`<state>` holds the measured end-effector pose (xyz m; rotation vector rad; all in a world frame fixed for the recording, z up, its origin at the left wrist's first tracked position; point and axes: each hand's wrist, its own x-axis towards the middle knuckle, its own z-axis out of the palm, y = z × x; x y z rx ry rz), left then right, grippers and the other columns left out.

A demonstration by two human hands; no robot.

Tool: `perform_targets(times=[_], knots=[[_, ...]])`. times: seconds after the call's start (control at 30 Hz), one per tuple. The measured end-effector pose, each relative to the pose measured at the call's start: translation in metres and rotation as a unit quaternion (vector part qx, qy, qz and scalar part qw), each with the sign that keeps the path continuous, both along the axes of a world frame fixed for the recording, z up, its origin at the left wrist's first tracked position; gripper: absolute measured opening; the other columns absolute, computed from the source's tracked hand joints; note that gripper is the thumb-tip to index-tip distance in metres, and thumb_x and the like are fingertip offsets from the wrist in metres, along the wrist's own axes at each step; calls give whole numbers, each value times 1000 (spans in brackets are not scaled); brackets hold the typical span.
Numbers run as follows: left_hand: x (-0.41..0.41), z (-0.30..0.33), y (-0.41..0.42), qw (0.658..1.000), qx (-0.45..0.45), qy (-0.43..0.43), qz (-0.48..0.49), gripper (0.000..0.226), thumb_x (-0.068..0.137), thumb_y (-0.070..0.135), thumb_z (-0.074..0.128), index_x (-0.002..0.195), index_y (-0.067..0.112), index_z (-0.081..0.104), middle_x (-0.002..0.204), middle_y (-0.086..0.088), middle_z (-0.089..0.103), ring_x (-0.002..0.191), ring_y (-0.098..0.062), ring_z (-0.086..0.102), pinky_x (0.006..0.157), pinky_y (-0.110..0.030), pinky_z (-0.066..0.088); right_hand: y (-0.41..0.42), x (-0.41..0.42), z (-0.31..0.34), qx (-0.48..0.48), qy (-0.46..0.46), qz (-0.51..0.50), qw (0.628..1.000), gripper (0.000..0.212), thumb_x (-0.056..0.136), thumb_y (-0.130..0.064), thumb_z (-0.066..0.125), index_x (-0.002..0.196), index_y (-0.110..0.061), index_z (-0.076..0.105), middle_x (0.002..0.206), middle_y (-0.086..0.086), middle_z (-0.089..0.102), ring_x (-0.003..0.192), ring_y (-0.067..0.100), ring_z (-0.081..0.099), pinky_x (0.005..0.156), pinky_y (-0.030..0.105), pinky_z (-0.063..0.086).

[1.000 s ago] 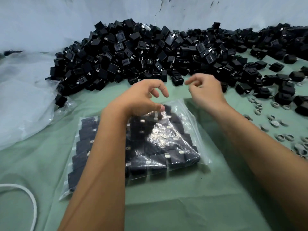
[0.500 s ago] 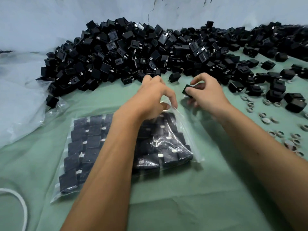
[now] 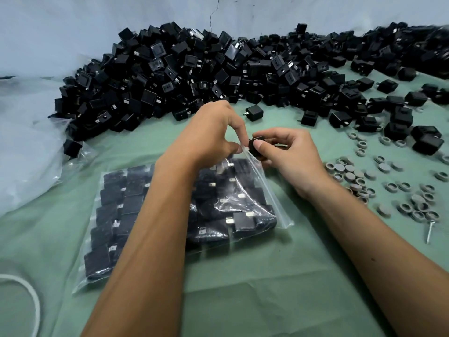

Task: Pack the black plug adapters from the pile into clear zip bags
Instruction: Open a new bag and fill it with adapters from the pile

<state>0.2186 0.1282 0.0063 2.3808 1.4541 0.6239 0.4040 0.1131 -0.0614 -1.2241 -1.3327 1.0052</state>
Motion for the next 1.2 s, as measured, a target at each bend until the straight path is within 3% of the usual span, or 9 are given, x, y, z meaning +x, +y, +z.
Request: perform_targets(times=[0.27,0.4,0.57,0.7,0.8,0.97,1.1,1.2], knots=[[3,0,0,1000,-2,1,4,15,78,15,89,85,27,81,109,2,60,95,-13,55,76,-24,45,1,-3,-5,9,-59,-59,996,14,85,-29,85,92,-19,79,74,0,77,57,15,70,57,29,55],[4,-1,0,1000,2,-4,-5,14,79,17,88,86,27,81,108,0,61,97,-16,55,81,-31,50,2,-6,-5,8,-89,-74,993,23,80,-34,88,91,-18,75,77,-2,77,64,15,74,63,33,61],[3,-7,5,999,-2,-34,-7,18,79,17,88,91,28,81,105,2,61,91,-14,58,78,-29,50,1,-7,-4,16,-138,-66,988,19,83,-36,87,92,-20,79,82,-5,77,79,9,74,79,30,61],[-13,-19,11,994,-39,-85,63,16,90,18,79,104,26,75,97,8,67,85,-10,64,77,-28,53,-1,-10,-4,19,-157,-59,986,23,82,-34,87,96,-18,80,82,-3,76,80,15,74,81,38,62],[-30,-24,15,987,-89,-68,113,3,92,20,76,95,22,77,85,7,73,75,-6,66,71,-29,55,-1,-11,-4,26,-160,-71,984,21,81,-32,88,95,-20,79,83,-5,76,81,10,73,81,34,62],[-36,-28,16,982,-129,-76,117,7,90,18,79,84,20,81,60,7,67,43,6,52,43,-9,37,0,-9,-4,21,-150,-67,986,15,84,-29,86,95,-21,82,82,-9,78,79,3,74,81,32,63],[-35,-28,17,976,-152,-100,118,8,90,15,78,83,17,81,51,10,64,40,4,50,40,-11,37,-1,-11,-3,29,-144,-55,988,16,87,-28,84,101,-21,83,86,-13,78,80,1,73,80,25,62],[-35,-28,16,974,-161,-108,114,7,90,16,79,83,17,81,56,5,65,41,1,49,41,-13,38,0,-10,0,22,-155,-45,987,20,88,-29,82,106,-20,82,92,-15,78,84,-1,73,80,19,59]])
